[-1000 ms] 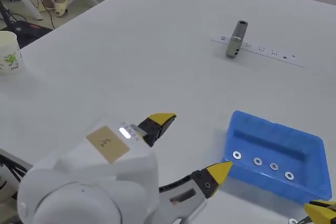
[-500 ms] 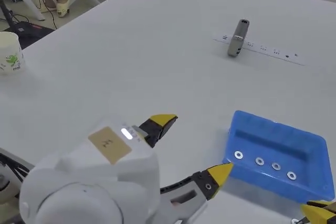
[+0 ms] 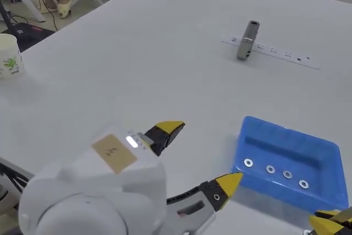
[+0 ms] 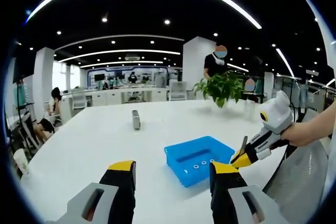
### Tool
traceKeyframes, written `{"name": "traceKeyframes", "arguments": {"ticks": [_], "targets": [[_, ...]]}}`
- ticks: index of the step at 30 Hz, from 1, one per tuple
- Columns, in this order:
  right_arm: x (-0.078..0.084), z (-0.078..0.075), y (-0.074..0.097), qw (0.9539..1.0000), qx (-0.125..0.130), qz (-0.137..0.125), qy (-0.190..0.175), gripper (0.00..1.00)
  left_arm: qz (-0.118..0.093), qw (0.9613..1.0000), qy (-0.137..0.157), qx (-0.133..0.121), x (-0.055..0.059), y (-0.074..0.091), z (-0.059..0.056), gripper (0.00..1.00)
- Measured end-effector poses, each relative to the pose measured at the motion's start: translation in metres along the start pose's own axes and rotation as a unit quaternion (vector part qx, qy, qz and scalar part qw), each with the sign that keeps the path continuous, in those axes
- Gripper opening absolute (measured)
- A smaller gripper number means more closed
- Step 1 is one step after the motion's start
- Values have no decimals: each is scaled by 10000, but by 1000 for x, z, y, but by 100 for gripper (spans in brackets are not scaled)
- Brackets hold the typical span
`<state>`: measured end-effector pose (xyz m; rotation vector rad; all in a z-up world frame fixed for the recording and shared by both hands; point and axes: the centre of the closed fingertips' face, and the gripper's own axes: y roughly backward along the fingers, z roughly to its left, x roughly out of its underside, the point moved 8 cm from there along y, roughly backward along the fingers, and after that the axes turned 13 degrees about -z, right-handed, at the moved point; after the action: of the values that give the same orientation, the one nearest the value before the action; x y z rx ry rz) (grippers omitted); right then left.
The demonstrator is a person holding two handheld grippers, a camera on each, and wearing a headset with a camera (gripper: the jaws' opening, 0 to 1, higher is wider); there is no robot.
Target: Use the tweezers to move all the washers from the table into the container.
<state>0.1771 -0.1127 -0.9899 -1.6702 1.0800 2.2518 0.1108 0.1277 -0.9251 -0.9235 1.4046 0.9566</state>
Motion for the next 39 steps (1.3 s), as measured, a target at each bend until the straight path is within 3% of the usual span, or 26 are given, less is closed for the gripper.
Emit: {"name": "traceKeyframes", "arguments": {"ticks": [6, 13, 27, 39], "targets": [[-4, 2, 5, 9989, -94, -190, -410, 3, 0, 10000, 25, -1, 0, 0, 0, 56], [-19, 6, 6, 9974, -228, -452, -504, 3, 11, 10000, 19, 17, 0, 0, 0, 56], [-53, 15, 3, 9954, -509, -749, -310, 3, 46, 10000, 12, 36, 1, 0, 0, 55], [-68, 17, -8, 9938, -632, -900, -154, 3, 70, 10000, -13, 54, 1, -1, 0, 55]]}}
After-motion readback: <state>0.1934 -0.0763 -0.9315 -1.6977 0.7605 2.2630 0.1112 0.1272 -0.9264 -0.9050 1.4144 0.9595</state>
